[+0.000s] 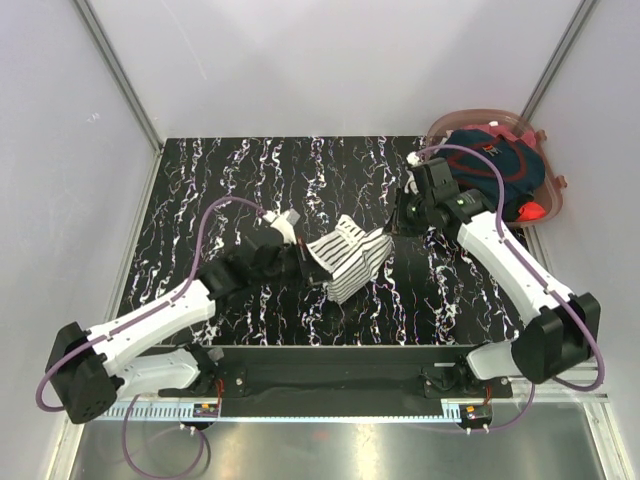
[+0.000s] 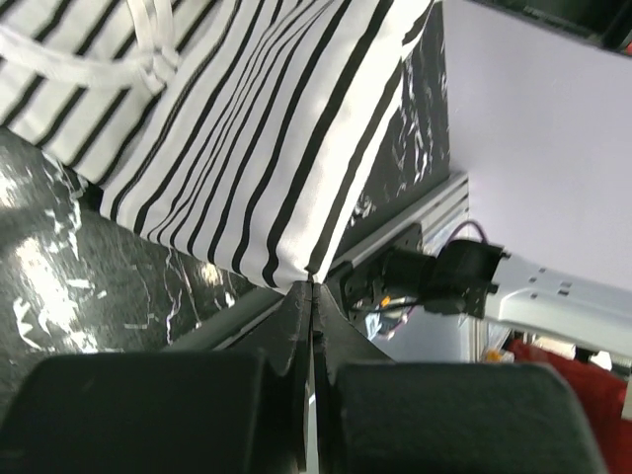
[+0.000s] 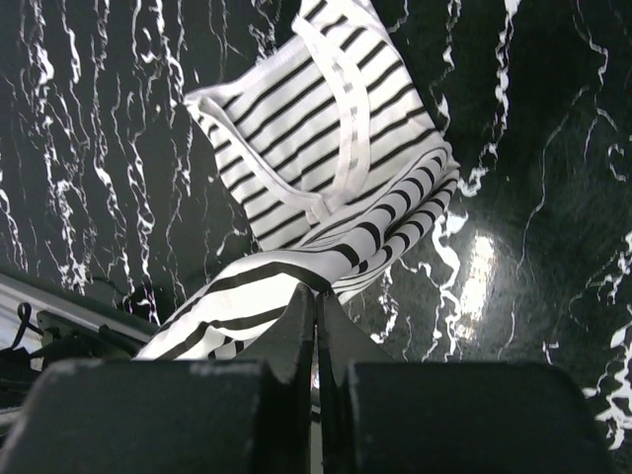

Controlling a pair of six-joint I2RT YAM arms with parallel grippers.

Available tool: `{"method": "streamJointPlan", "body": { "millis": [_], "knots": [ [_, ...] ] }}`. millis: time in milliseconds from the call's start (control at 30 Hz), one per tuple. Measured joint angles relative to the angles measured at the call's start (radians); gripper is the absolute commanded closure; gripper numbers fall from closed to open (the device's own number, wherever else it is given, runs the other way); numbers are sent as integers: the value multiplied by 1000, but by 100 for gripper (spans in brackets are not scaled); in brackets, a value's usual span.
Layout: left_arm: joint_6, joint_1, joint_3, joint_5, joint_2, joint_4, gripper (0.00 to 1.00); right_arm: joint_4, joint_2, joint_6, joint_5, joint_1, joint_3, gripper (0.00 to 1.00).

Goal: Fold and stack the tank tops

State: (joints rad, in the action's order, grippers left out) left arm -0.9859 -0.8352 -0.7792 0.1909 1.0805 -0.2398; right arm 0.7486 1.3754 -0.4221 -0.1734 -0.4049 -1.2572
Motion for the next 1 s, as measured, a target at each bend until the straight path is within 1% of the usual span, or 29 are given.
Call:
{"method": "streamJointPlan", "body": {
  "millis": [200, 333, 567, 767, 867, 1000],
  "knots": [
    [15, 106, -10, 64, 12, 16, 100, -1, 87, 11, 5, 0, -97, 100],
    [22, 185, -10, 119, 52, 39, 100, -4, 156, 21, 7, 0, -158, 100],
    [29, 258, -10, 190, 116, 83, 100, -12, 275, 29, 15, 0, -237, 100],
    [41, 353, -13, 230, 165, 124, 100, -32, 406, 37, 14, 0, -369, 100],
    [48, 401, -27, 246, 211, 139, 100, -43, 483, 38, 13, 0, -448, 100],
    [50, 488, -47, 279, 286, 182, 100, -101, 589, 37, -5, 0, -530, 99]
  ]
}}
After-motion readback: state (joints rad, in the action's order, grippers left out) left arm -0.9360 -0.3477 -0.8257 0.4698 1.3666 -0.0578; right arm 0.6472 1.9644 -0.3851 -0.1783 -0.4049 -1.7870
